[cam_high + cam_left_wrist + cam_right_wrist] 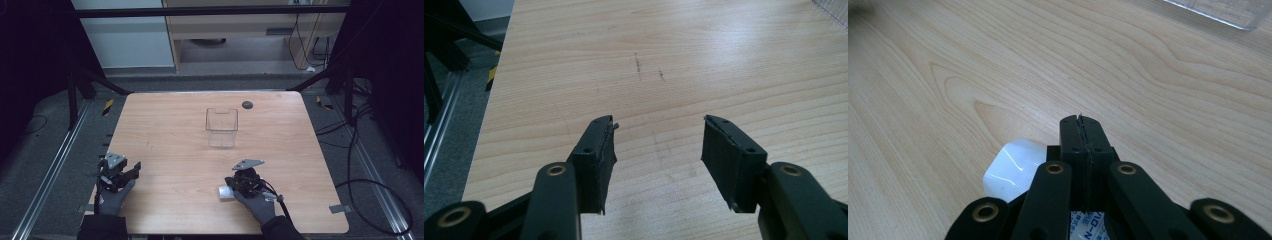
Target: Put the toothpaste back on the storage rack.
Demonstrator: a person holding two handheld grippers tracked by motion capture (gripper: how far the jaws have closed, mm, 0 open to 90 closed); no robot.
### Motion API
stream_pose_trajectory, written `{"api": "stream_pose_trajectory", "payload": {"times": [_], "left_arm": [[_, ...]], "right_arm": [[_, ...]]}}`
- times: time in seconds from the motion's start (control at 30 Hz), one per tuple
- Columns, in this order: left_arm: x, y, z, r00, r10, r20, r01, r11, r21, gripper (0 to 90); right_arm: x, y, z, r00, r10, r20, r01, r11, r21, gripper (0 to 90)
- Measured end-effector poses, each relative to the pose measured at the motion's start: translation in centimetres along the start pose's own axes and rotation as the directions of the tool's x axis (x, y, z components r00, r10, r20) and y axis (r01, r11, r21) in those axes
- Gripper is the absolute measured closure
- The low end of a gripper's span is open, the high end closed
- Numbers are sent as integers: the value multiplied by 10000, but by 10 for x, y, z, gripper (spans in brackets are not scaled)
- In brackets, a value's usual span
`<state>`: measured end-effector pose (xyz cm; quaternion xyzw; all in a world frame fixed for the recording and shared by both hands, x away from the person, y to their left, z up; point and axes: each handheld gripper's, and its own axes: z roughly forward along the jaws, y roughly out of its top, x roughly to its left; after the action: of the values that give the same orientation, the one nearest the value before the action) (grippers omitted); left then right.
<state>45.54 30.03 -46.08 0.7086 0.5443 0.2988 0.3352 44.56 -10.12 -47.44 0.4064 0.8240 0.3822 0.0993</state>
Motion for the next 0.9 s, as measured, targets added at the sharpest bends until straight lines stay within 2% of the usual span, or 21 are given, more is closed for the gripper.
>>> {"api": "stream_pose_trajectory", "payload": {"times": [0.2, 0.43, 0.63, 0.9], "left_arm": [[1, 0, 0, 10000, -26, -24, 26, 10000, 31, 459], [1, 0, 0, 10000, -42, -36, 42, 10000, 43, 459], [1, 0, -1, 10000, -58, -56, 58, 10000, 32, 458], [1, 0, -1, 9999, -70, -96, 70, 10000, 33, 458]], "right_arm": [[2, -1, -4, 9994, -39, -338, 47, 9997, 238, 900], [3, -3, -7, 9989, -85, -458, 103, 9992, 397, 900], [5, -8, -13, 9969, -140, -772, 184, 9982, 572, 900], [5, -13, -20, 9959, -200, -887, 265, 9970, 729, 900]]}}
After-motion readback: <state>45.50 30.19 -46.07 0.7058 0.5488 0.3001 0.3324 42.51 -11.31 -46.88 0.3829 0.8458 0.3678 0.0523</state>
